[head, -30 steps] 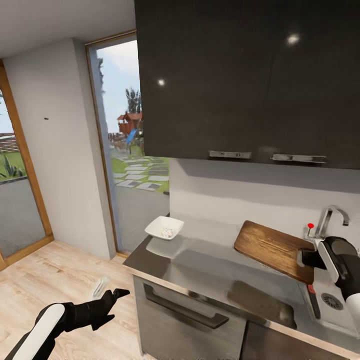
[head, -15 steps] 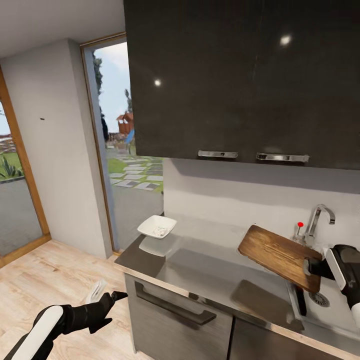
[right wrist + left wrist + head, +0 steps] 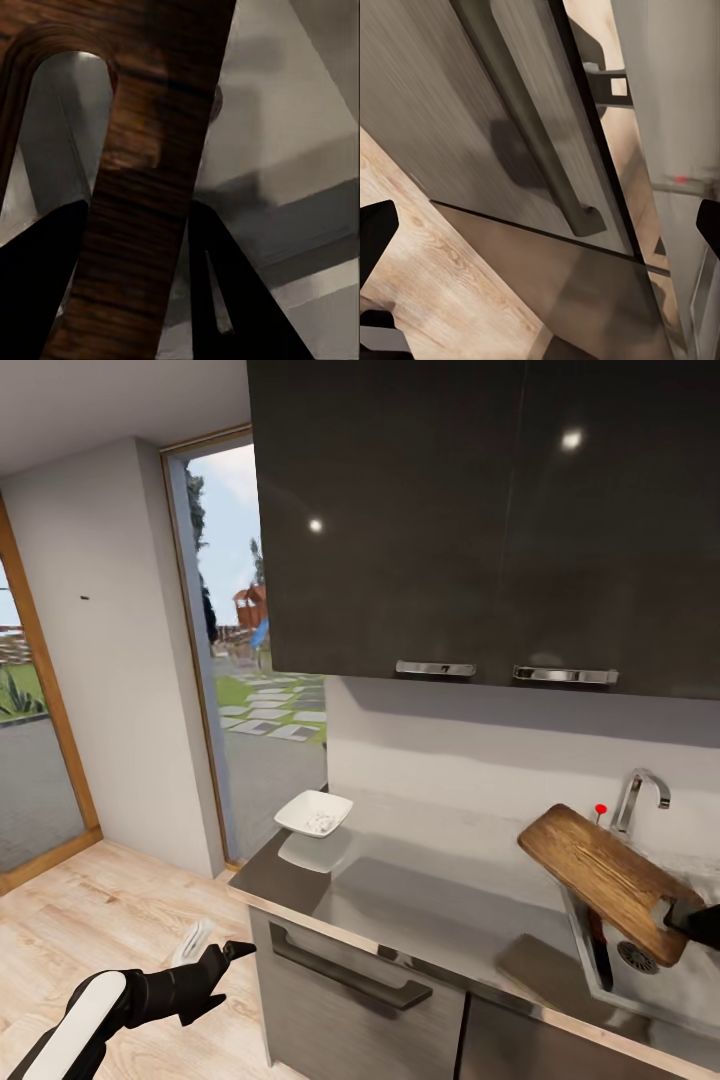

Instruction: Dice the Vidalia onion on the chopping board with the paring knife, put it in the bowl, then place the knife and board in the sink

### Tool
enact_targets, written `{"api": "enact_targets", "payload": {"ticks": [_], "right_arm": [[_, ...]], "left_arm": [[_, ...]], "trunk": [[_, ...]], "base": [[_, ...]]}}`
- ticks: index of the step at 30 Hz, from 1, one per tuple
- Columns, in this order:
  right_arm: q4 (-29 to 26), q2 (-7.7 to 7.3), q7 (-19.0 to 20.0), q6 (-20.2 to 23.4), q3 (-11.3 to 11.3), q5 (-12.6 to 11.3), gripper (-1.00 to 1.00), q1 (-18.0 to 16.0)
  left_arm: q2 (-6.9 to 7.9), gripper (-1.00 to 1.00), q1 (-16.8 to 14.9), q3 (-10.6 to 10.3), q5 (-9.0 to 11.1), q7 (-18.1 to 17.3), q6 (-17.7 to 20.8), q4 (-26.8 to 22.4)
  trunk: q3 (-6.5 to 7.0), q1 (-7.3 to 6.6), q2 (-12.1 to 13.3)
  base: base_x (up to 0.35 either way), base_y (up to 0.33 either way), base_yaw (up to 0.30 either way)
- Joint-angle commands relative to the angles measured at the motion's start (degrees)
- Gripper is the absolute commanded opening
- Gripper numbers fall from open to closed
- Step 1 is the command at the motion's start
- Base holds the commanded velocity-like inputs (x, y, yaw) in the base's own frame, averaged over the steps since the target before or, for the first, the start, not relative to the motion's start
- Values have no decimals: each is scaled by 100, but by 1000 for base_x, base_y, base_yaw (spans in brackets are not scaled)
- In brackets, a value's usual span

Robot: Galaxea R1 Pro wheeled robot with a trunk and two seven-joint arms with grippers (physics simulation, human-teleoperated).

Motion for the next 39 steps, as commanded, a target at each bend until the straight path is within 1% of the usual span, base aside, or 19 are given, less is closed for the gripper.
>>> {"api": "enact_targets", "payload": {"ticks": [1, 3, 5, 7, 10, 13, 15, 17, 20, 21, 24, 26, 27, 28, 30, 31, 34, 37, 39], "right_arm": [[45, -3, 161, 17, -126, -79, -100, 101], [59, -12, 623, 17, -243, -80, -100, 374], [16, -23, 916, 17, -316, -71, -100, 522], [-10, -54, 1017, 17, -349, -74, -100, 573], [-37, -214, 1104, 17, -380, -93, -100, 612], [-54, -291, 1130, 17, -400, -105, -100, 622], [-140, -305, 1136, 17, -444, -113, -100, 623], [-292, -309, 1178, 17, -577, -124, -100, 625], [-469, -269, 1228, 17, -661, -134, -100, 625], [-732, -223, 1242, 17, -674, -129, -100, 640], [-973, -179, 1224, 17, -666, -104, -100, 677], [-1272, 126, 941, 17, -649, 41, -100, 721], [-1391, 207, 845, 17, -649, 88, -100, 758], [-1847, 379, 617, 17, -650, 222, -100, 988], [-2282, 449, 504, 17, -671, 268, -100, 1346], [-2460, 443, 462, 17, -679, 312, -100, 1531], [-2710, 190, 422, 17, -610, 363, -100, 1810], [-2806, 110, 418, 17, -606, 353, -100, 1880], [-2884, 131, 389, 17, -631, 359, -100, 1867]], "left_arm": [[3, 100, -2, -8, 59, 51, 2, -3], [5, 100, -2, -11, 59, 50, 3, -3], [3, 100, -2, -12, 59, 50, 3, -3], [3, 100, -2, -9, 58, 49, 3, -3], [3, 100, -2, 15, 59, 49, 3, -3], [3, 100, -2, 78, 53, 54, 3, -3], [2, 100, -2, 89, 52, 56, 3, -3], [2, 100, -2, 96, 51, 57, 3, -3], [2, 100, -2, 99, 51, 58, 3, -3], [1, 100, -2, 100, 50, 61, 3, -3], [-1, 100, -2, 101, 50, 61, 3, -3], [-3, 100, -2, 101, 50, 59, 3, -3], [-2, 100, -2, 101, 50, 59, 3, -3], [0, 100, -2, 101, 50, 58, 3, -3], [1, 100, -2, 101, 50, 58, 3, -3], [2, 100, -2, 101, 50, 55, 3, -3], [-1, 100, -2, 101, 50, 57, 3, -3], [-1, 100, -2, 101, 53, 52, 3, -5], [-4, 100, -2, 101, 54, 52, 3, -9]], "trunk": [[-2, 3, -5], [-2, 3, -5], [-2, 3, -5], [-2, 3, -5], [-2, 3, -5], [-2, 3, -5], [-2, 3, -5], [-2, 3, -5], [-2, 3, -5], [-2, 3, -5], [-2, 3, -5], [-2, 3, -5], [-2, 3, -5], [-2, 3, -5], [-2, 3, -5], [-2, 3, -5], [-2, 3, -5], [-2, 3, -5], [-2, 3, -5]], "base": [[0, 0, 0], [0, 0, 0], [0, 0, 0], [0, 0, 19], [-94, -106, 46], [-184, -220, 13], [-203, -246, 5], [-210, -256, 2], [-214, -260, 1], [-215, -262, 0], [-216, -262, 0], [-216, -262, 0], [-217, -262, 0], [-217, -261, 0], [-218, -257, 0], [-219, -245, 0], [-219, -223, 0], [-219, -205, 0], [-163, -139, 0]]}}
